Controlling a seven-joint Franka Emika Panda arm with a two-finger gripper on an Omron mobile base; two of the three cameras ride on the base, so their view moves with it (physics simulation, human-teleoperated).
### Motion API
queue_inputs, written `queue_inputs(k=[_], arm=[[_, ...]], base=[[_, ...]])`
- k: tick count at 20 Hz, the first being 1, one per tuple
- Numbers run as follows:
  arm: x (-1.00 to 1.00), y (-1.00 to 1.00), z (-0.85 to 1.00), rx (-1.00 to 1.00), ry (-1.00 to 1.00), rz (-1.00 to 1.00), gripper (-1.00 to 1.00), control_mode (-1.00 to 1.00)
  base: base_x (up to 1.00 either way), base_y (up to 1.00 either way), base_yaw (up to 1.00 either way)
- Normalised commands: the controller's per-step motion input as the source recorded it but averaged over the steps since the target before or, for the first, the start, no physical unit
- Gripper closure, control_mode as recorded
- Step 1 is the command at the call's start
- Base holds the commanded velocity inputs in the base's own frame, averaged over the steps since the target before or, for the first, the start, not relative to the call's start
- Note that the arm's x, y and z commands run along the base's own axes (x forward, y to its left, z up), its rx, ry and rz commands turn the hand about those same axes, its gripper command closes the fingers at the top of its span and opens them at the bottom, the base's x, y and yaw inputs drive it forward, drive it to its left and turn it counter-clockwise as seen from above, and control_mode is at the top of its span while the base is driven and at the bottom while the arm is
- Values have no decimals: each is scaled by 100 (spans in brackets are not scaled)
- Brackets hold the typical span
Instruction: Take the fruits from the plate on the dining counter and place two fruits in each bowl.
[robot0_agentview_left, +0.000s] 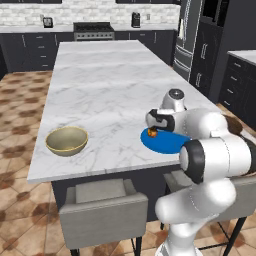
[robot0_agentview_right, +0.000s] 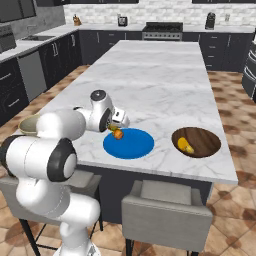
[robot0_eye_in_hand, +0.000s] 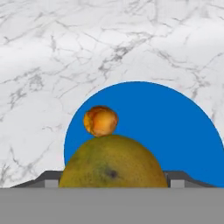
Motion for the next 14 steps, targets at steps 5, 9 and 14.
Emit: queue_inputs(k=[5,9,14], arm=[[-36,84,67,5,-7,14,100,-100],[-28,88,54,4,-8,15,100,-100],[-5,88,40,4,-13,17,100,-100]], base=[[0,0,0],[0,0,0],[0,0,0]])
